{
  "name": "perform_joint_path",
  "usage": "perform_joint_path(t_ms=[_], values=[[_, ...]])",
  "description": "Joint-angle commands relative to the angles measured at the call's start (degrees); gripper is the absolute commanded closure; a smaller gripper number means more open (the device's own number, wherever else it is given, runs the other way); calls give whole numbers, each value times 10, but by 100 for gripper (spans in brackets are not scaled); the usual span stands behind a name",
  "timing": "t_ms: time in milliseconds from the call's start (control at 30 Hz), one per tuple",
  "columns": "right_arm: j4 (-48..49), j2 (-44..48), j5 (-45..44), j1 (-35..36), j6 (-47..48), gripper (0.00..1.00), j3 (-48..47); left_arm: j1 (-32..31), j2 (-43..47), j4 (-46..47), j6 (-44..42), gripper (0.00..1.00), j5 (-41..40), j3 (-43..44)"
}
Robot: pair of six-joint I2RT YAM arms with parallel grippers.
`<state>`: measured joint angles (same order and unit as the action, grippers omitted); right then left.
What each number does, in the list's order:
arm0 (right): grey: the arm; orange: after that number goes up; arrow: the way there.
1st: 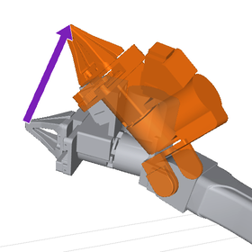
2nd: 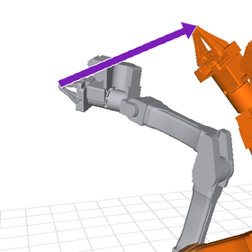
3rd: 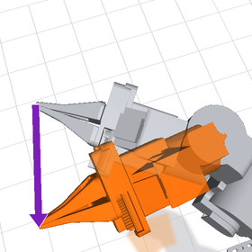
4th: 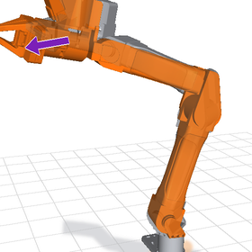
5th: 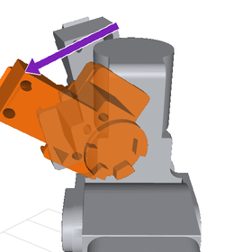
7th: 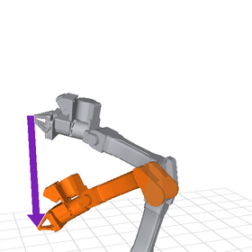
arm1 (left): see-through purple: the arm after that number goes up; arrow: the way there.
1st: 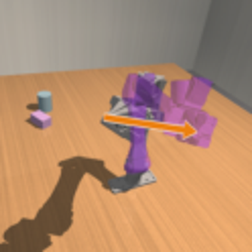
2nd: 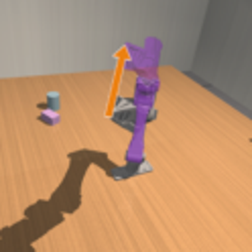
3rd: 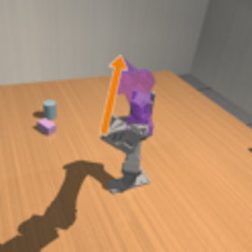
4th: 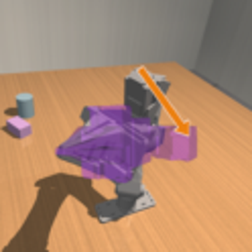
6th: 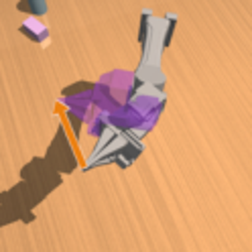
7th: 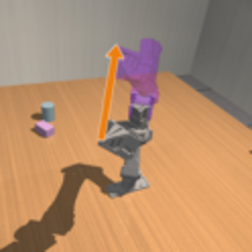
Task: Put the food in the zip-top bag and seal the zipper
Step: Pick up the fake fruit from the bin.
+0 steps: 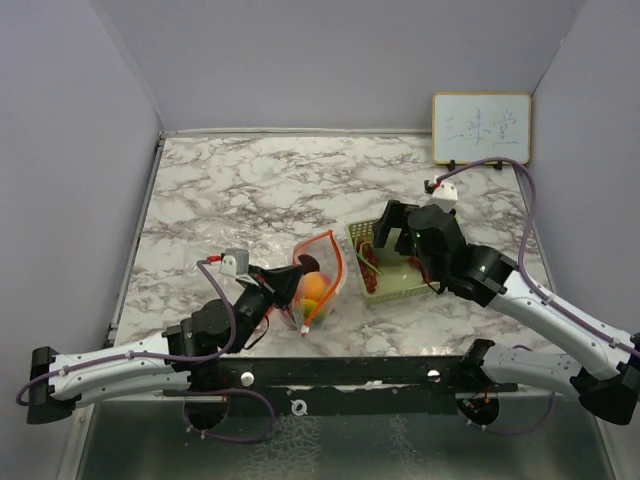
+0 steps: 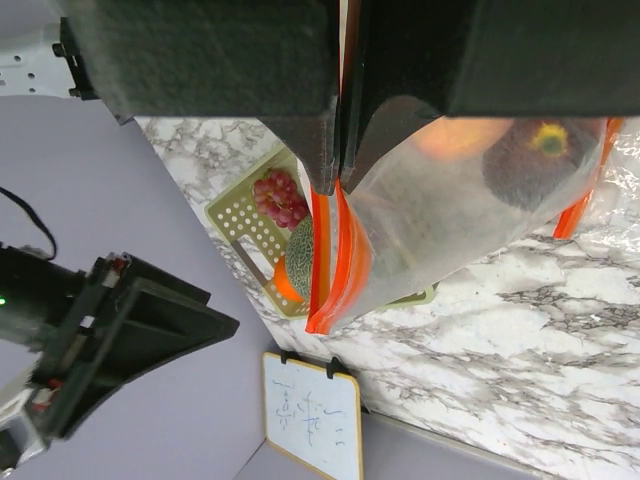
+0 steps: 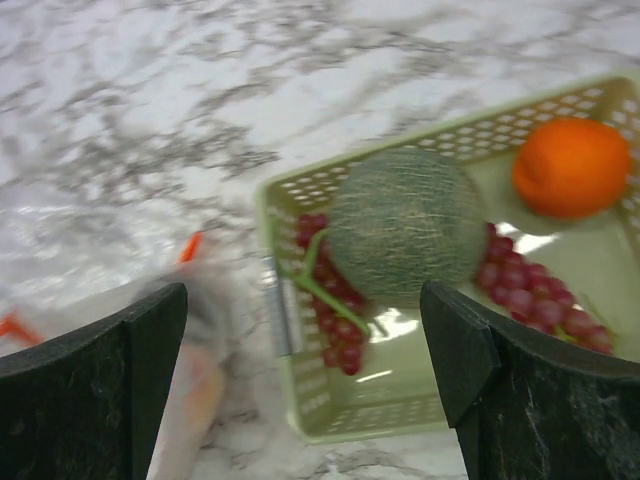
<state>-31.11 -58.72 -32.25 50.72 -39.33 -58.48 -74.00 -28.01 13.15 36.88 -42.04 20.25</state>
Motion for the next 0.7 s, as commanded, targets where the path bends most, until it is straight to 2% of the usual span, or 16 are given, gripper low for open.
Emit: perform_joint_path(t_ms=[0,133,333,433,533,667], values=[[-51,6,-78,-85,-26,0,43,-1,8,6,-3,100,1,6],[-11,-18,-67,-165,-24,0,67,-1,8,9,-1,100,13,2],[53,-112,-25,-247,-18,0,68,-1,29,-7,-5,100,17,-1],[71,-165,-14,-262,-20,0,62,-1,49,-13,-9,100,13,-2],[71,-212,-42,-269,-31,0,53,-1,63,-25,-14,100,8,-3],[100,-241,-34,-297,-26,1,55,-1,75,-38,-20,100,1,-4]])
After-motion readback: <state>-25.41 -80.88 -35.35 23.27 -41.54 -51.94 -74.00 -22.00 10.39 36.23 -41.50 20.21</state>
